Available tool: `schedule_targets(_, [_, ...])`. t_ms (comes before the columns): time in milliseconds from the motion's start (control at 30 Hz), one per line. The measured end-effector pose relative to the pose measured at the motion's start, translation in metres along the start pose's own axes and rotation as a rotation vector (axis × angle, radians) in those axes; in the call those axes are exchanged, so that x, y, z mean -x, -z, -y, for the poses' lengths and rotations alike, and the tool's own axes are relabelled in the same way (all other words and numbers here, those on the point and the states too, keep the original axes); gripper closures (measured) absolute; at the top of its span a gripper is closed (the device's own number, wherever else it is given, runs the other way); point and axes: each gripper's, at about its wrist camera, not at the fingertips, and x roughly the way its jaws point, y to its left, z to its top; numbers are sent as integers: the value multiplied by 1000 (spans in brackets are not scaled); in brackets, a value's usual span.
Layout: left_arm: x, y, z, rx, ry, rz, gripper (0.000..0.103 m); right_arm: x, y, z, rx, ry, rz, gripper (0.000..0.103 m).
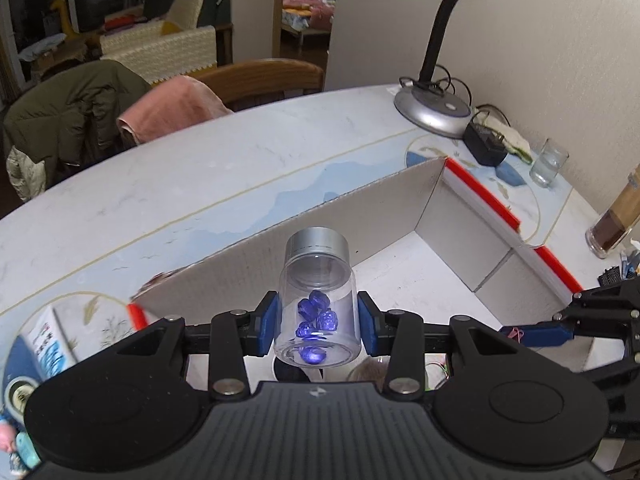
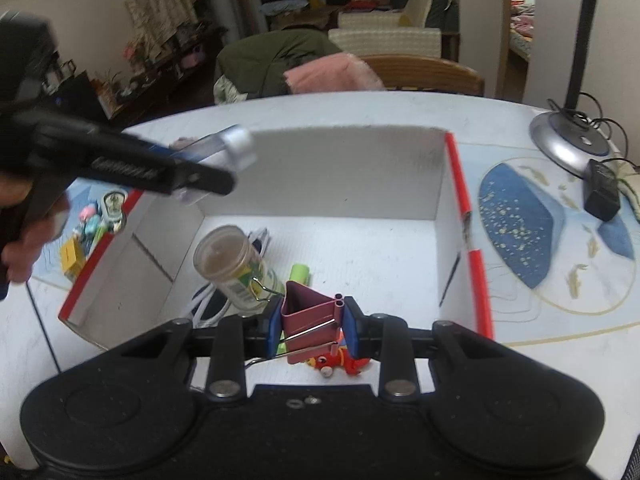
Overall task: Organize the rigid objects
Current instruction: 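Lower and release the bottle in the box while right gripper releases the binder clip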
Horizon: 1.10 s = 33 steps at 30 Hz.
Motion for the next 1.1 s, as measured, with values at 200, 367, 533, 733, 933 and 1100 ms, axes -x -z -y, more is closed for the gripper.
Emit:
schedule_targets(200, [-27,-6,0,2,52,-66,63,-16,1,-1,24,-5,-58,74])
schedule_targets(367, [-44,-3,4,-10,80,-108,63,-25,3,-7,55,-27,-95,74])
schedule_targets(533, [-58,0,6,-5,93,-146,63,-31,3,-10,61,-24,-111,74])
schedule_targets(733, [-73,2,11,-6,98,-221,63,-34,0,-10,57,-21,-117,74])
schedule_targets(933, [-78,3,13,-9,88,-247,63,-36,-1,-8,49,-26,-127,69])
schedule_targets(1100, [-72,5,13,-9,65,-245,55,-33,1,-5,35,-17,-117,63])
